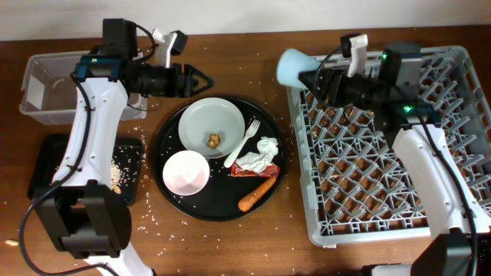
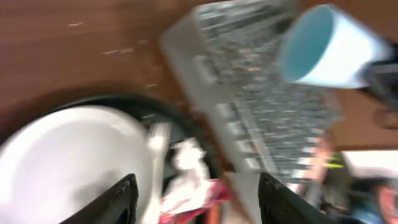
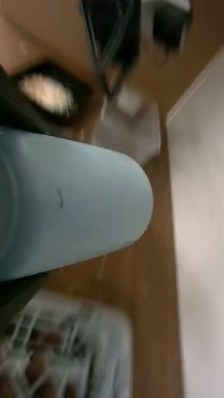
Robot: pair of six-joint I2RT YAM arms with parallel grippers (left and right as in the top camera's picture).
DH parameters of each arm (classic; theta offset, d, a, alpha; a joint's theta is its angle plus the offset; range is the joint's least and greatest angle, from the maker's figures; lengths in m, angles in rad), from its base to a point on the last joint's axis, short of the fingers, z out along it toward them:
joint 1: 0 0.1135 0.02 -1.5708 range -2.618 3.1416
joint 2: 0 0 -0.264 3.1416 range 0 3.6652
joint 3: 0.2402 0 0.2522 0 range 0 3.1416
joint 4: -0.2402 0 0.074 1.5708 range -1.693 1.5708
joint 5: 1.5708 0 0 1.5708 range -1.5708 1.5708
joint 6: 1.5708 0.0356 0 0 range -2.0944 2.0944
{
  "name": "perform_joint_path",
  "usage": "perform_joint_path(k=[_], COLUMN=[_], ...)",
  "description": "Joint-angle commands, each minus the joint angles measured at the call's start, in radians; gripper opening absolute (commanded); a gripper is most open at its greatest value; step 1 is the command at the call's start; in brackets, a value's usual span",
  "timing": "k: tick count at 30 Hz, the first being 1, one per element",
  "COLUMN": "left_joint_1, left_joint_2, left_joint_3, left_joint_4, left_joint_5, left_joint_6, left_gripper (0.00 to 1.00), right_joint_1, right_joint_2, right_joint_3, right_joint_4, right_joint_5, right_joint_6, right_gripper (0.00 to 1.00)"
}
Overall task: Sort waste into correct bins and load items into the dishwasher rack
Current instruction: 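Lower the blue cup into the dish rack and release it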
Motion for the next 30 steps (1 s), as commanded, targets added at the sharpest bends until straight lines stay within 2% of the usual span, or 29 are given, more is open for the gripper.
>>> perform_joint_path(k=[1, 4, 8, 16, 17, 19, 20, 24, 26, 30], left_joint_1=[-0.029, -0.056, -0.07, -0.09, -0.09, -0.09, -0.09, -0.09, -0.09, -0.123], left_joint_2=[0.003, 0.003, 0.003, 0.003, 0.003, 0.003, 0.003, 0.003, 0.006, 0.036], left_joint_3=[0.011, 0.003, 0.0, 0.0, 0.0, 0.0, 0.0, 0.0, 0.0, -0.019], left_joint_4=[-0.047, -0.048, -0.047, -0.062, -0.062, -0.062, -0.062, -0.062, -0.063, -0.092], left_joint_5=[-0.391, -0.465, -0.475, -0.501, -0.501, -0.501, -0.501, -0.501, -0.5, -0.546], left_joint_6=[0.006, 0.006, 0.006, 0.006, 0.006, 0.006, 0.006, 0.006, 0.006, 0.024], left_gripper=[0.61, 0.61, 0.61, 0.61, 0.61, 0.61, 0.62, 0.62, 0.62, 0.62], right_joint_1=[-0.002, 0.019, 0.069, 0.095, 0.095, 0.095, 0.094, 0.094, 0.114, 0.202], right_joint_2=[-0.028, -0.027, 0.025, 0.273, 0.296, 0.304, 0.303, 0.303, 0.302, 0.305], right_joint_3=[0.156, 0.275, 0.291, 0.291, 0.291, 0.291, 0.298, 0.473, 0.655, 0.725], right_joint_4=[-0.266, -0.475, -0.571, -0.618, -0.616, -0.606, -0.602, -0.724, -0.827, -0.855], right_joint_5=[0.462, 0.76, 0.957, 0.817, 0.806, 0.806, 0.806, 0.749, 0.659, 0.642], right_joint_6=[-0.085, -0.085, -0.085, -0.076, -0.077, -0.077, -0.076, -0.073, -0.074, -0.073], right_gripper=[0.52, 0.52, 0.52, 0.52, 0.57, 0.91, 0.99, 0.98, 0.99, 0.99])
